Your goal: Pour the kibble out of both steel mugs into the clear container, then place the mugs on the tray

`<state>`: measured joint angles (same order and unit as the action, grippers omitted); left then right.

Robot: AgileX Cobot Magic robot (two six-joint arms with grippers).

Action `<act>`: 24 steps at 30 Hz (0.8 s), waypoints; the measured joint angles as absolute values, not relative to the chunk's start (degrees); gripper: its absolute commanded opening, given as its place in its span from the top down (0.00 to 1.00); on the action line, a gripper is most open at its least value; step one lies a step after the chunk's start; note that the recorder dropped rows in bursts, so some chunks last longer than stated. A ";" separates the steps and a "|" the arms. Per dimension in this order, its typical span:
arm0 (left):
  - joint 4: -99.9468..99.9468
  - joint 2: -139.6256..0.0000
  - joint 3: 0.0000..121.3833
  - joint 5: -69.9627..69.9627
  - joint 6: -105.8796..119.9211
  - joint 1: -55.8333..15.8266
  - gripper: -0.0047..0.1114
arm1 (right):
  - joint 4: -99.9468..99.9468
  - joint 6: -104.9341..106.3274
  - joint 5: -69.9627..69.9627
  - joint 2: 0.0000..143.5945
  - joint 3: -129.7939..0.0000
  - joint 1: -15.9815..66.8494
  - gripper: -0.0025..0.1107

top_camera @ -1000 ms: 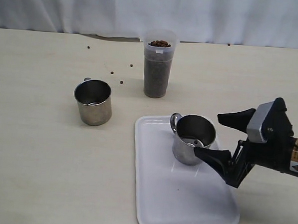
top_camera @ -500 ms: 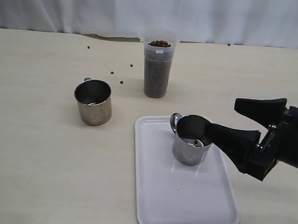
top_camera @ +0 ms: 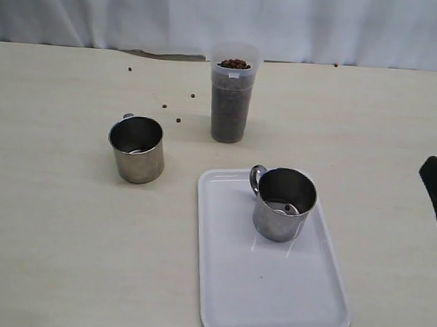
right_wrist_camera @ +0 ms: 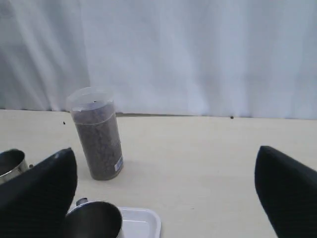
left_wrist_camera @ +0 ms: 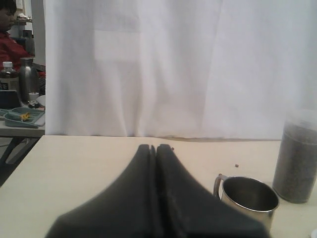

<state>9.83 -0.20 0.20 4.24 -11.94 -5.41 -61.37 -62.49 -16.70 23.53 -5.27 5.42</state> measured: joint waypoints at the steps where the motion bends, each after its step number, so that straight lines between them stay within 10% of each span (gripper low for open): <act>1: 9.83 -0.20 0.20 4.24 -11.94 -5.41 0.96 | -61.37 -62.49 -16.46 21.39 -4.42 5.42 0.15; 14: 9.83 -0.20 0.20 4.24 -11.94 -5.41 0.96 | -58.09 -62.49 -17.45 0.17 -0.24 5.42 0.18; 17: 9.83 -0.20 0.20 4.24 -11.94 -5.41 0.96 | -55.98 -62.49 -17.22 0.17 -0.24 5.42 0.42; 20: 9.83 -0.20 0.20 4.24 -11.94 -5.41 0.96 | -55.41 -62.49 -15.64 0.17 -0.24 5.42 0.87; 24: 9.83 -0.20 0.20 4.24 -11.94 -5.41 0.96 | -55.10 -62.49 -12.27 0.17 -0.24 5.42 0.93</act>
<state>9.83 -0.20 0.20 4.24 -11.94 -5.41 -55.10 -62.49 -12.27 0.17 -0.24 5.42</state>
